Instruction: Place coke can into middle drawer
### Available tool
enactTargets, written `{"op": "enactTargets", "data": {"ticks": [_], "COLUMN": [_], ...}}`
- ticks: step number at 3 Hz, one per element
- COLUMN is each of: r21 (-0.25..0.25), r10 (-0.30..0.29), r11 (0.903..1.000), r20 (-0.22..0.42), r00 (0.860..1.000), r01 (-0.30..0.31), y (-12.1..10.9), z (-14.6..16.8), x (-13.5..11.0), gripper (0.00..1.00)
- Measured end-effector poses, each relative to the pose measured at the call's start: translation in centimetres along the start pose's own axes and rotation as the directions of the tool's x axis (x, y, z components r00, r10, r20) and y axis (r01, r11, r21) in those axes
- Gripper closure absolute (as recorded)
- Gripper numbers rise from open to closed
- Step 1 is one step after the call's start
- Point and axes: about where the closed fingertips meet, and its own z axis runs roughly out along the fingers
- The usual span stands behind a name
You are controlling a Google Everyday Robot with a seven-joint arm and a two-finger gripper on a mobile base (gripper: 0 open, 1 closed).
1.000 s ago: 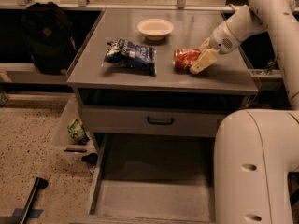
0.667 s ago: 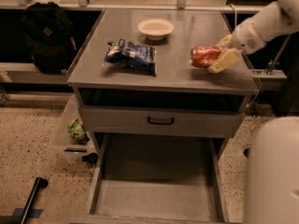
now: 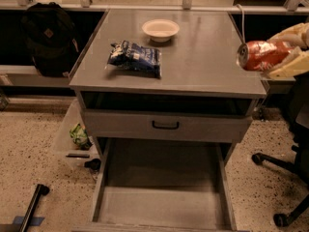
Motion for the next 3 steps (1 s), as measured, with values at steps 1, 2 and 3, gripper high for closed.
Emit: {"op": "enactTargets", "data": {"ticks": [1,2,3], "r21": [-0.035,-0.036,-0.047], "r10": [0.027,0.028,0.029], "r11": [0.9990,0.9989,0.9984], "r20": [0.003,0.003,0.005], "r00": [1.000,1.000,1.000], "r01": [-0.027,-0.028,-0.029], "y": [3.3,3.3,5.8], "z": [-0.1,-0.1,0.7], "x": [0.9,1.0,1.7], "gripper": [1.00,1.00,1.00]}}
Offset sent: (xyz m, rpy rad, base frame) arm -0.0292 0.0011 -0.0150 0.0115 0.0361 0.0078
